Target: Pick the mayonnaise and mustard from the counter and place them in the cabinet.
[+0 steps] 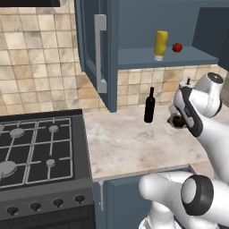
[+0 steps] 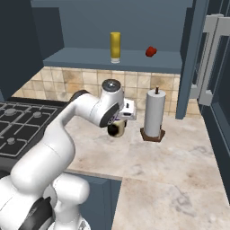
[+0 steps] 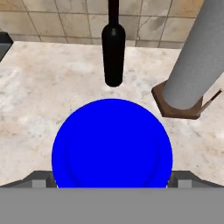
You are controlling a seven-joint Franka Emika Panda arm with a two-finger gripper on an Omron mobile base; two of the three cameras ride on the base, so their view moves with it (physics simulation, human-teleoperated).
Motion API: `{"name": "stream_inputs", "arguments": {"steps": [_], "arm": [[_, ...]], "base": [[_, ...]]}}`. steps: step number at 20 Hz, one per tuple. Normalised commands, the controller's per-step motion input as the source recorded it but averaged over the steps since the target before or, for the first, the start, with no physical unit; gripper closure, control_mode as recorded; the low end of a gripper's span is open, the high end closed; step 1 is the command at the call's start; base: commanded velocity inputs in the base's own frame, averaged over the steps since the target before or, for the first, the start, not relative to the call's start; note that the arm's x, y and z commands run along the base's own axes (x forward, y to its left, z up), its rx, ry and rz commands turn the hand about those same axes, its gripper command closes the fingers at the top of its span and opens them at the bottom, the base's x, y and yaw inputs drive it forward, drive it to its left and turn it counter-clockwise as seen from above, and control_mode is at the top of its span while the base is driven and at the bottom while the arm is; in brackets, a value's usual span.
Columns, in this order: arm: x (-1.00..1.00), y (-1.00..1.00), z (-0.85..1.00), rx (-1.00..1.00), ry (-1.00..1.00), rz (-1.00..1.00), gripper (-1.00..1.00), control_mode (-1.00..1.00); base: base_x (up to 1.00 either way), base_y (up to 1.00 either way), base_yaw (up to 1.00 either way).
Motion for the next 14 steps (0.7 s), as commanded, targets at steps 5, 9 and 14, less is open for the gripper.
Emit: {"name": "stream_inputs", "arguments": {"steps": [5, 9, 14], "arm": [[-0.13, 0.27, 0.77, 0.12, 0.00, 0.00, 1.00, -1.00], [-0.14, 0.35, 0.64, 0.09, 0.00, 0.00, 1.00, -1.00], [-0.26, 0.44, 0.65, 0.00, -0.02, 0.00, 1.00, -1.00]], "base": [[0.00, 0.00, 0.00], [0.00, 0.00, 0.00], [0.00, 0.00, 0.00]]}}
